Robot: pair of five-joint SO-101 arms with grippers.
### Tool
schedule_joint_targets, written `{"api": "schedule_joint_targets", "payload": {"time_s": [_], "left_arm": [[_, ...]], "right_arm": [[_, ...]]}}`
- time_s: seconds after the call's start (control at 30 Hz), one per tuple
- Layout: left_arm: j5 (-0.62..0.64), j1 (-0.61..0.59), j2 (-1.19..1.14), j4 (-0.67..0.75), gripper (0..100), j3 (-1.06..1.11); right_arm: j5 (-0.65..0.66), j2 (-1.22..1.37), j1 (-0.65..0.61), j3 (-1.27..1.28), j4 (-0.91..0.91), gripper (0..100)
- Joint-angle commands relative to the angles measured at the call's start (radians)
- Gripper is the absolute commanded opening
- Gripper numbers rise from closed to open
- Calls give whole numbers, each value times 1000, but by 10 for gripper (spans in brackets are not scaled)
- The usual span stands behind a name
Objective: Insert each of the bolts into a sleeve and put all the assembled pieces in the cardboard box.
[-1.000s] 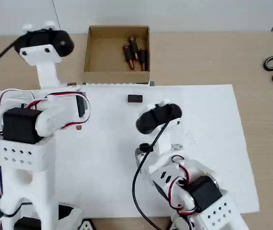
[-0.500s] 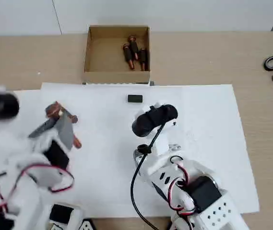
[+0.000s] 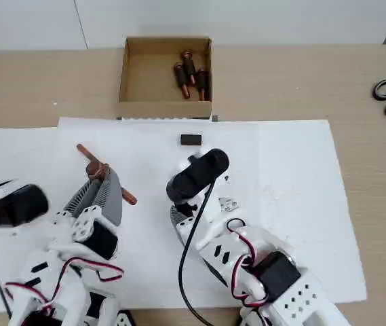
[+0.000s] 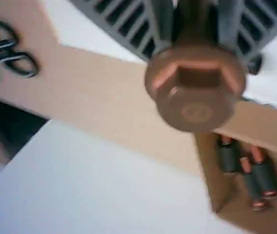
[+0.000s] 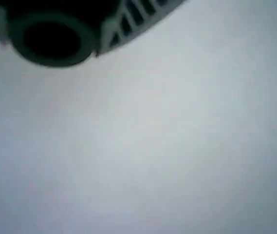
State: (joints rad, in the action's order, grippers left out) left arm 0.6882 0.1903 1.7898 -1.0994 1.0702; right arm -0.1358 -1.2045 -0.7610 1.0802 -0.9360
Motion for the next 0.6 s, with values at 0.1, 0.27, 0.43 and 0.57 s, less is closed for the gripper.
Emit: {"api": "schedule_joint_targets", "payload": {"time_s": [0.1, 0.27, 0.43, 0.57], "left_arm": [[28, 78, -5, 80, 5, 38], [28, 83, -9, 135, 5, 47], [28, 77, -5, 221, 5, 105], [26, 46, -5, 288, 5, 137]], "right_arm": [[43, -15, -4, 75, 183, 2], [43, -15, -65, 133, 285, 2], [54, -16, -110, 180, 410, 2], [158, -38, -107, 230, 535, 2]]}}
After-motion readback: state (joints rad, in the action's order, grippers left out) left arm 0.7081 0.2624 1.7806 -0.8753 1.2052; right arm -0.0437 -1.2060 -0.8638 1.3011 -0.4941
